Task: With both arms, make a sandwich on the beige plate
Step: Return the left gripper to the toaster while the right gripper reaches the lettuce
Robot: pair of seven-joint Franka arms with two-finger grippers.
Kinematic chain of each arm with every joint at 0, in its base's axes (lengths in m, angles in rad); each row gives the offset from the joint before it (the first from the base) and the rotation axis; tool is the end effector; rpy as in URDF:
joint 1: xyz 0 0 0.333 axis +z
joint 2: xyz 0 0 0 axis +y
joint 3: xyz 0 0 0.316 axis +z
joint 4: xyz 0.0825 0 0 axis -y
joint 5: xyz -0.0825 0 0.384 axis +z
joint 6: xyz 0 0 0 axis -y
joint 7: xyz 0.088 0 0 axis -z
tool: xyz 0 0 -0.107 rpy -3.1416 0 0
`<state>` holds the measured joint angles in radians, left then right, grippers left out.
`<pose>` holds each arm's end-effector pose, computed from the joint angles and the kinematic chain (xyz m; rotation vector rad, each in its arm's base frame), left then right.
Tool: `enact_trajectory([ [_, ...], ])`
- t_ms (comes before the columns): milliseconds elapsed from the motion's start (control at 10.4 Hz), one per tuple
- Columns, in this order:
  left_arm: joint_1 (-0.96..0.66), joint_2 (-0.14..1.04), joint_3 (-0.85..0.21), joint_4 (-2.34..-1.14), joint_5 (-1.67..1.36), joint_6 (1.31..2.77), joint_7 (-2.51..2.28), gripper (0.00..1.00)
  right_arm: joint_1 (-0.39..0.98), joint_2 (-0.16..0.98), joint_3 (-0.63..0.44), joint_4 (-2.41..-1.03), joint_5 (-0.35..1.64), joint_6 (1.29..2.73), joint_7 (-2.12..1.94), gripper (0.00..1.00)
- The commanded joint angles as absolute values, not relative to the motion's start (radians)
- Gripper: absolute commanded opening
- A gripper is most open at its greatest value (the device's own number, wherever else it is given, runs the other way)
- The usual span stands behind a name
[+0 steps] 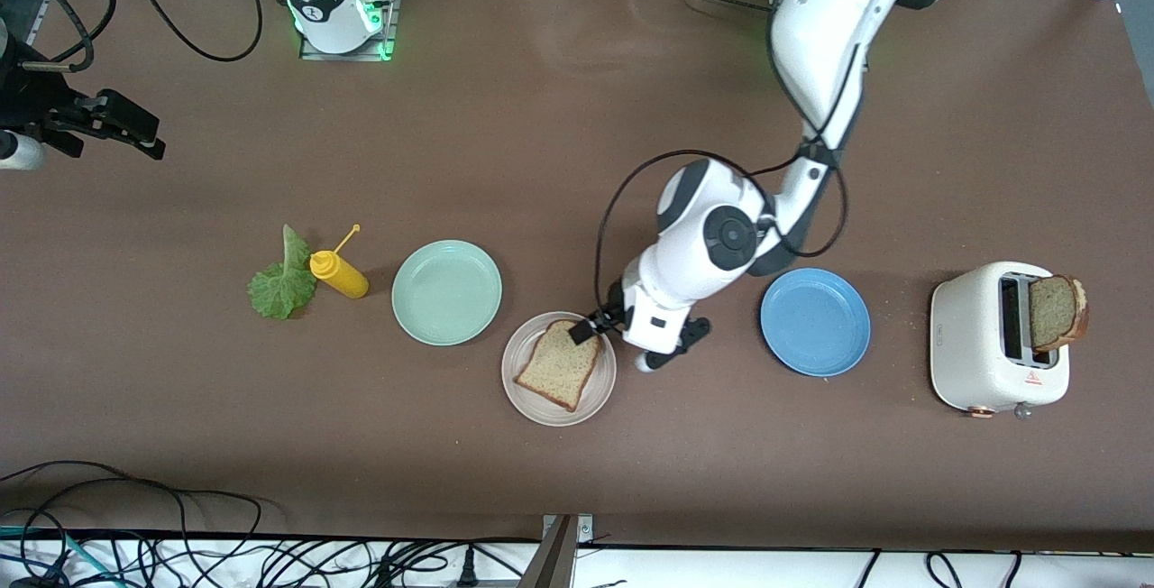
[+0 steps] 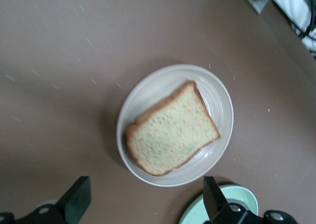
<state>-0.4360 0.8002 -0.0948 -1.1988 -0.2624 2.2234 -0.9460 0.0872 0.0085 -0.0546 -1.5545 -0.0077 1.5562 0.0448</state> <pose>0.6777 -0.3819 0.3281 2.6564 0.8047 -0.0403 0.5555 0.0174 0.6262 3.1331 -0.0192 -0.0101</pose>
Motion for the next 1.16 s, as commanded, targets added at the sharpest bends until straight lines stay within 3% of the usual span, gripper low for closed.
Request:
enact_trajectory([
  [0,-0.371,0.689,-0.097,-1.23,-0.143,2.079,-0.934,1.0,0.089,0.015,-0.06,-1.534,0.005,1.537,0.046,1.0],
  [483,-0.154,0.452,-0.094,-1.229,-0.069,1.671,-0.568,1.0,0.089,0.063,-0.057,-1.545,0.0,1.528,0.041,1.0],
  [772,-0.026,0.347,-0.094,-1.22,-0.069,1.516,-0.413,1.0,0.092,0.172,-0.06,-1.564,-0.029,1.465,0.046,1.0],
  [1062,0.035,0.314,-0.094,-1.239,-0.002,1.5,-0.243,1.0,0.084,0.189,-0.069,-1.688,-0.038,1.6,0.041,1.0],
])
